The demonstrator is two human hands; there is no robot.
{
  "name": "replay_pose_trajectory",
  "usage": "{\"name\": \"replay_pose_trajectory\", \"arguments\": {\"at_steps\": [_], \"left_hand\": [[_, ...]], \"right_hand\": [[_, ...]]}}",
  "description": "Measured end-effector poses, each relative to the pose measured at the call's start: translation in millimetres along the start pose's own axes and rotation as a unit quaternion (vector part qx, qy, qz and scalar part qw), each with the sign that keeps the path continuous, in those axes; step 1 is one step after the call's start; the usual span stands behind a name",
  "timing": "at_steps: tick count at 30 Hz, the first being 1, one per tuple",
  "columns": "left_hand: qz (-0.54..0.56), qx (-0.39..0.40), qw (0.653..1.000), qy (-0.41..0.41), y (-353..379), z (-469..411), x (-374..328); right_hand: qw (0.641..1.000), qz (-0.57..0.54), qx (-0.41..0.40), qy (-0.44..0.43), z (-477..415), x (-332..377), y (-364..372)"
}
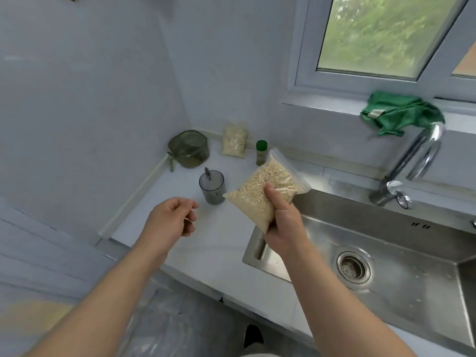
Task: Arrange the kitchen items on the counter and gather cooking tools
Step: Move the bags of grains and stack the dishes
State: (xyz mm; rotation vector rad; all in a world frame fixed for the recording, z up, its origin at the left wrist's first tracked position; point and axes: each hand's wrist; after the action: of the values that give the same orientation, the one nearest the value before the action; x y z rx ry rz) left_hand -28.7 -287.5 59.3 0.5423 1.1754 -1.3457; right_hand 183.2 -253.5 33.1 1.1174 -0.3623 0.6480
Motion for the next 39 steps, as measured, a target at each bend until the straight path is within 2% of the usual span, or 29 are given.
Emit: {"name": "replay_pose_trajectory", "arguments": {"at_steps": [3, 7, 12, 16, 19, 23, 25, 27, 33, 39], "left_hand": [[0.015, -0.004, 1.0, 0.006, -4, -44, -22], [0.009, 0.028, 0.999, 0.016, 12, -105, -47], [-0.033, 0.068, 0.995, 0.064, 44, -199, -73], [-0.119, 0.112, 0.983, 0.089, 70, -278, -80], [-0.191, 0.134, 0.967, 0.101, 93, -330, -83], [-0.197, 0.107, 0.972, 0.066, 124, -390, -84], [-0.173, 0.09, 0.98, 0.025, 139, -404, -81], [-0.197, 0.078, 0.977, -0.014, 147, -411, -81], [-0.213, 0.095, 0.972, 0.006, 151, -429, -69], [-0.147, 0.104, 0.981, -0.072, 139, -431, -53]], "right_hand": [[1.0, 0.011, -0.002, -0.014, -30, 4, 12], [0.998, 0.039, -0.017, -0.054, -65, 3, 19], [0.982, 0.128, -0.078, -0.116, -88, -2, 34], [0.95, 0.222, -0.141, -0.17, -98, -11, 50], [0.928, 0.248, -0.191, -0.2, -97, -20, 61], [0.913, 0.245, -0.251, -0.209, -94, -33, 68], [0.907, 0.237, -0.281, -0.207, -92, -36, 67], [0.899, 0.232, -0.309, -0.209, -92, -40, 66], [0.89, 0.217, -0.341, -0.209, -100, -50, 69], [0.891, 0.191, -0.354, -0.213, -102, -61, 68]]}}
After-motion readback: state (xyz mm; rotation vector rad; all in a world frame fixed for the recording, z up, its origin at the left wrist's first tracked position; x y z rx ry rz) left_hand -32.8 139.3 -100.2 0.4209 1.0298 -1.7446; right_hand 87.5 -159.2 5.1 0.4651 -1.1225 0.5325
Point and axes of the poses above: each hand's wrist, its own z-axis away from the middle knuckle, its own y-axis out of the palm, x = y × z, and after that the axes turned 5 degrees about -y, right-handed
